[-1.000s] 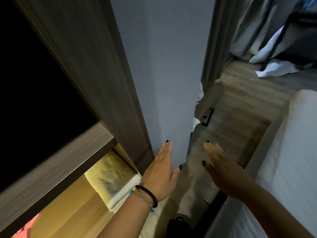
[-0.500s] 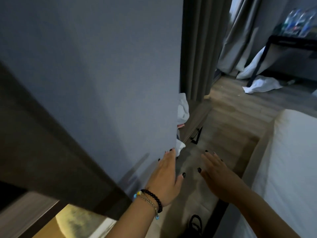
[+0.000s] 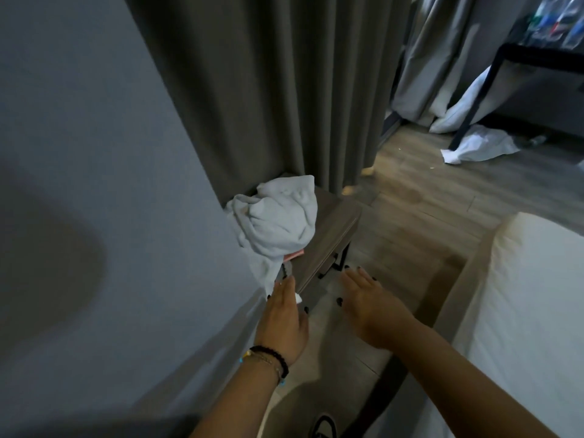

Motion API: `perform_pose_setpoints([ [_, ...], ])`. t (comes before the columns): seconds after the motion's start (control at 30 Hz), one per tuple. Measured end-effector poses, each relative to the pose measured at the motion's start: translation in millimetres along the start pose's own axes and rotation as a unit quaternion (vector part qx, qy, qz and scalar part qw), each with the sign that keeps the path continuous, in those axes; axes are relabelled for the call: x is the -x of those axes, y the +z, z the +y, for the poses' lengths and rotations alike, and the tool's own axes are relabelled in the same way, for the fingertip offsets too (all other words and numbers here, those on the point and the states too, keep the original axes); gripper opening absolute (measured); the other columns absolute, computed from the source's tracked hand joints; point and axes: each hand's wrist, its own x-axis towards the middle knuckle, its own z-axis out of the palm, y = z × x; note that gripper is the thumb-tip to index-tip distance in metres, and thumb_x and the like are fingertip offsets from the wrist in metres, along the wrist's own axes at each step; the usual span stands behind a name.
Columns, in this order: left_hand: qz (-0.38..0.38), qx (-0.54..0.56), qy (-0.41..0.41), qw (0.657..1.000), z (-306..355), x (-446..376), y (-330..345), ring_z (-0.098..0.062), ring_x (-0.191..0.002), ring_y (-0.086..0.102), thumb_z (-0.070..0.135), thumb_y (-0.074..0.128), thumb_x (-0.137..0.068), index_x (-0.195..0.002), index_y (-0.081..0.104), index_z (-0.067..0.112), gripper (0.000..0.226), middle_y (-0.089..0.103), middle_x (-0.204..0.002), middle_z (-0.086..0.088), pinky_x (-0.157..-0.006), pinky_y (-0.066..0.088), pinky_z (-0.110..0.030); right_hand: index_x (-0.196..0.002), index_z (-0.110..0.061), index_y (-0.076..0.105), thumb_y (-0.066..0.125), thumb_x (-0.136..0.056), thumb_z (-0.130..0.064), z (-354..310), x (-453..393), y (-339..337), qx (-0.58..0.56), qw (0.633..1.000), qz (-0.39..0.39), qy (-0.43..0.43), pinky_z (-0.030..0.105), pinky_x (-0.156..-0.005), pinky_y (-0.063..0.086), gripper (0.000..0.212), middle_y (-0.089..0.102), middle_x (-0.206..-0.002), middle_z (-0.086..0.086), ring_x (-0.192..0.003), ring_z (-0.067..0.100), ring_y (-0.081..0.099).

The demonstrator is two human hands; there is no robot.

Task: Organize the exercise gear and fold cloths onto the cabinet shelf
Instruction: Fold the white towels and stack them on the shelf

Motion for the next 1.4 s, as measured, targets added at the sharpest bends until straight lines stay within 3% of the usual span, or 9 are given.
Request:
perform_pose_setpoints([
  [0.2,0.002,-0.019,-0.064,0.998,-10,-62,23,-0.023,-0.149,0.003,0.017,0.048,-0.097,-0.153,0.002,0.009,0.073,0.005,-0.161,-0.011,-0.121,0.01,-0.034,-0.153,-0.014,-0.002,0.028,-0.103,-0.036,30,-50,-7,0.008,0.999,-0.039,0.014,0.038,-0.119,0.003,0.062,-0.003,-0.161,0.007,-0.148,0.023,-0.007],
  [0.5,-0.028,-0.087,-0.143,0.985,-24,-181,41,-0.023,-0.149,0.002,0.02,0.044,-0.099,-0.152,0.001,0.005,0.07,0.0,-0.161,-0.012,-0.12,0.01,-0.032,-0.153,-0.011,-0.001,0.037,-0.101,-0.037,72,-158,-25,0.0,0.998,-0.06,-0.01,0.038,-0.119,0.007,0.07,-0.003,-0.161,0.009,-0.148,0.024,-0.004],
  [0.87,-0.054,-0.007,-0.227,0.972,-29,-323,68,-0.021,-0.147,0.015,0.02,0.046,-0.098,-0.153,0.007,0.014,0.068,0.011,-0.16,-0.004,-0.118,0.019,-0.03,-0.153,-0.017,0.006,0.041,-0.099,-0.043,123,-301,-67,-0.019,0.994,-0.094,-0.051,0.035,-0.118,0.006,0.07,-0.003,-0.161,0.006,-0.148,0.023,-0.004],
  [1.07,-0.08,-0.176,-0.274,0.942,-34,-366,90,-0.029,-0.143,0.022,0.028,0.053,-0.095,-0.147,0.028,0.013,0.06,0.019,-0.155,-0.014,-0.117,0.022,-0.036,-0.153,-0.017,0.016,0.044,-0.098,-0.042,149,-359,-69,-0.015,0.984,-0.154,-0.086,0.036,-0.118,0.014,0.066,0.001,-0.162,0.007,-0.149,0.025,0.0],
  [1.13,-0.062,-0.212,-0.284,0.933,-25,-372,94,-0.034,-0.126,0.049,0.028,0.078,-0.074,-0.127,0.058,0.01,0.059,0.045,-0.14,-0.024,-0.102,0.044,-0.038,-0.153,-0.016,0.016,0.044,-0.099,-0.041,157,-376,-66,-0.005,0.978,-0.181,-0.101,0.037,-0.118,0.014,0.066,0.001,-0.161,0.009,-0.149,0.026,0.0],
  [1.2,-0.036,-0.274,-0.261,0.925,-24,-373,97,-0.031,-0.087,0.07,0.021,0.095,-0.038,-0.079,0.076,0.013,0.045,0.07,-0.103,-0.02,-0.07,0.059,-0.037,-0.153,-0.015,0.016,0.043,-0.099,-0.039,162,-393,-62,0.002,0.97,-0.209,-0.127,0.035,-0.118,0.012,0.065,0.003,-0.162,0.008,-0.149,0.025,0.0],
  [1.23,-0.023,-0.285,-0.251,0.925,-25,-373,100,-0.031,-0.079,0.071,0.018,0.094,-0.037,-0.066,0.075,0.015,0.035,0.073,-0.096,-0.017,-0.064,0.059,-0.039,-0.153,-0.015,0.017,0.042,-0.1,-0.037,164,-400,-61,0.006,0.964,-0.221,-0.147,0.033,-0.118,0.011,0.063,0.005,-0.161,0.008,-0.149,0.025,0.001],
  [1.3,0.016,-0.298,-0.237,0.925,-35,-374,104,-0.03,-0.081,0.072,0.013,0.079,-0.067,-0.056,0.07,0.014,0.014,0.074,-0.097,-0.016,-0.066,0.059,-0.045,-0.152,-0.013,0.019,0.042,-0.1,-0.034,169,-412,-57,0.01,0.954,-0.244,-0.174,0.033,-0.118,0.012,0.061,0.007,-0.161,0.008,-0.149,0.024,0.002],
  [1.4,0.045,-0.318,-0.221,0.921,-52,-368,112,-0.029,-0.086,0.072,0.01,0.043,-0.08,-0.055,0.07,0.014,0.037,0.073,-0.103,-0.015,-0.071,0.058,-0.049,-0.151,-0.012,0.019,0.041,-0.1,-0.035,180,-423,-53,0.029,0.945,-0.264,-0.193,0.034,-0.118,0.016,0.06,0.005,-0.161,0.008,-0.148,0.023,0.004],
])
